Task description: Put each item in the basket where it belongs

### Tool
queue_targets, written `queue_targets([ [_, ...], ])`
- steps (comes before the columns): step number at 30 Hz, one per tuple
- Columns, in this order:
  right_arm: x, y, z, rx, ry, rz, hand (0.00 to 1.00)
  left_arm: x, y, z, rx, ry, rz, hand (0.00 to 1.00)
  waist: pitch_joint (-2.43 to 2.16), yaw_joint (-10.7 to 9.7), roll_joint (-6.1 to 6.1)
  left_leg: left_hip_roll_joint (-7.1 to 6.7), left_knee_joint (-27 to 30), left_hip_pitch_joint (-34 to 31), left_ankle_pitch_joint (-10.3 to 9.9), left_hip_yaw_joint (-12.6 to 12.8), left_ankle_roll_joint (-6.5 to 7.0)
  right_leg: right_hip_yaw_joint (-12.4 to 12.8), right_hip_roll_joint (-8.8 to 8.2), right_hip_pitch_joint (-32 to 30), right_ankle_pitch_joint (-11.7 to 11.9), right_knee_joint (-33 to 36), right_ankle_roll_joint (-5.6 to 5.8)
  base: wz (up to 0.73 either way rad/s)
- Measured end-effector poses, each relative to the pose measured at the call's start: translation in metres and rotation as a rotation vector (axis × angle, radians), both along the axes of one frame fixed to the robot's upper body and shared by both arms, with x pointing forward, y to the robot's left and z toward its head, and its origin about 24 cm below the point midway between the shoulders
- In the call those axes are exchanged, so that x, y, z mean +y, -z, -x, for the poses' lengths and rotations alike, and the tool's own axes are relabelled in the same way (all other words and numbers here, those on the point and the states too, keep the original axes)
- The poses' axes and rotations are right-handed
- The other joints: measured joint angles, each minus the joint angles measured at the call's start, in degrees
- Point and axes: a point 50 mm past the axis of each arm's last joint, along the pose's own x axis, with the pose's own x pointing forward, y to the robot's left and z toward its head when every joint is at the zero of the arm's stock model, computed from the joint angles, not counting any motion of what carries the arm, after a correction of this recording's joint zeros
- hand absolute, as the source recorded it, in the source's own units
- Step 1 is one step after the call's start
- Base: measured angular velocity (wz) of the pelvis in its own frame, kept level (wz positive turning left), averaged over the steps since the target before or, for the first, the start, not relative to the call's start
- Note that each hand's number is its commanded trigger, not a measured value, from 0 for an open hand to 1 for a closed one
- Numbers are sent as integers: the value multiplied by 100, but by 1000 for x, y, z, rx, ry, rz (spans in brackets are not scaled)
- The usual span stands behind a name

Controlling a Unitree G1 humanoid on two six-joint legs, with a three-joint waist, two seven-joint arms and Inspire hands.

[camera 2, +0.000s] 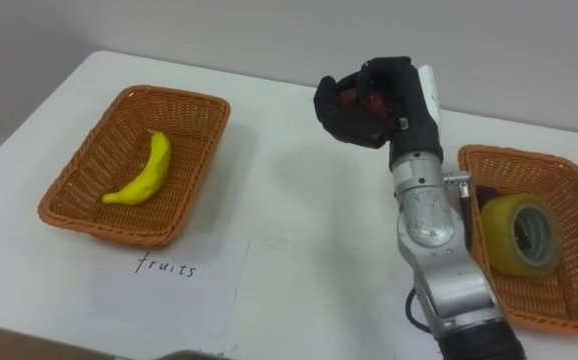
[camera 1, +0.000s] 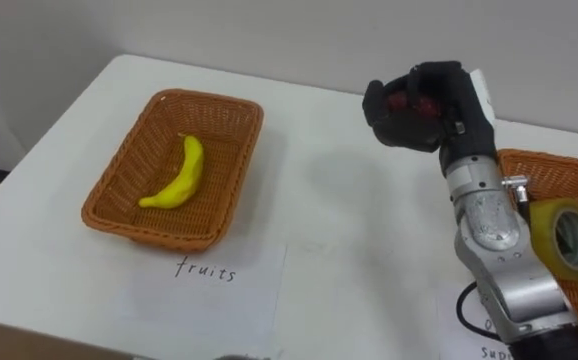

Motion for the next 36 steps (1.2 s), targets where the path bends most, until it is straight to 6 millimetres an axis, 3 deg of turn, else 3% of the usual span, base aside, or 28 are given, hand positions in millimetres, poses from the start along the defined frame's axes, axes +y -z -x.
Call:
queue_targets([
  [6, 1, -3, 0, -19, -1, 47, 100, 1, 0, 0, 4, -6, 26, 0, 6, 32, 37, -48, 70, -96, 2, -63, 1, -88, -23, -31, -4, -1, 4, 6],
  [9, 4, -11, -2, -49, -10, 44, 100, 1, -1, -2, 3, 13, 36, 0, -19, 136, 5, -55, 83, -97, 4, -100, 5, -154, -45, -15, -12, 1, 12, 6],
  [15, 11, -30, -12, -114, -30, 42, 100, 1, 0, -2, 14, 18, 58, 0, -7, 311, 22, -76, 65, -60, 4, -250, 13, -271, -61, 85, -28, -6, 38, 13],
  [26, 10, -28, -13, -83, -25, 43, 100, 3, 0, 11, 59, -19, 61, 0, -28, 675, -13, -171, 88, -165, 14, -636, 9, -481, -78, 135, -64, -11, 90, 19],
  [32, 13, -33, -18, -81, -27, 54, 100, 8, -3, 3, 34, -18, 34, 0, -28, 898, -38, -172, 118, -200, 14, -681, 9, -618, -90, 133, -76, -12, 110, 9],
  [36, 20, -32, -19, -72, -50, 65, 100, 9, -5, -2, 17, -16, 30, 0, -27, 918, -39, -173, 117, -205, 14, -749, 9, -702, -96, 153, -77, -6, 111, 9],
])
